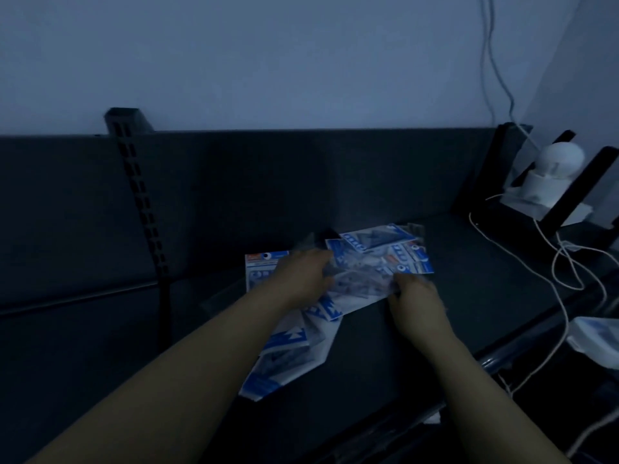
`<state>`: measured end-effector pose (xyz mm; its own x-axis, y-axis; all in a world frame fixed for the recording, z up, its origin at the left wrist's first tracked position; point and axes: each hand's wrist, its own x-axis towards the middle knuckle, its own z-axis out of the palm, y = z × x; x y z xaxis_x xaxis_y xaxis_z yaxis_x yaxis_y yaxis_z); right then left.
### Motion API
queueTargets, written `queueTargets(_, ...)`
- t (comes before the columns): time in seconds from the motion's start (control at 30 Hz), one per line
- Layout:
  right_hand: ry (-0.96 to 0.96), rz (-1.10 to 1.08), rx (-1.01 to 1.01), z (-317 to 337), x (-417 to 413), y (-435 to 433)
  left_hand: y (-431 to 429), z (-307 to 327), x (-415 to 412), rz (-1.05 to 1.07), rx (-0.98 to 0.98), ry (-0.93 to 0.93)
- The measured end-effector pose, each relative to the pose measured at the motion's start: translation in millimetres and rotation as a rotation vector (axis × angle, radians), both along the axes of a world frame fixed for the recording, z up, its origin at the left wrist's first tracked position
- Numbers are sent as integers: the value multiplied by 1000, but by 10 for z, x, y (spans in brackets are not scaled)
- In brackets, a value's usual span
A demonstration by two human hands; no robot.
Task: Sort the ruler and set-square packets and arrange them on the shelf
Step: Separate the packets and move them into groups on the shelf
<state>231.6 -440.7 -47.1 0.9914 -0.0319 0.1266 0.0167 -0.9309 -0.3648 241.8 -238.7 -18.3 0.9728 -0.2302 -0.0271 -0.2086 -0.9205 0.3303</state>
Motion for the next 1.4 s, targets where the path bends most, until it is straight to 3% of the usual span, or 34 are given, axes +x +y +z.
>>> queueTargets(0.13,53,-14,22,87,36,-35,-95,-32,248,-27,113,-8)
queueTargets(0.27,121,-44,240,206,-5,-72,-41,44,289,-81,140,34)
queueTargets(0.53,49,-136,324,296,12,-109,238,168,223,-45,271,21)
queueTargets(0.67,56,-113,354,250,25,-50,-12,81,255,-114,73,87)
queueTargets(0.87,18,-153,493,176,8,-97,16,65,339,-67,-28,121)
queueTargets(1.27,-31,-223,498,193,-23,-66,309,84,327,35,-348,298)
queueTargets(1.4,-77,-312,532,179,-49,-151,178,42,310,60,-462,233)
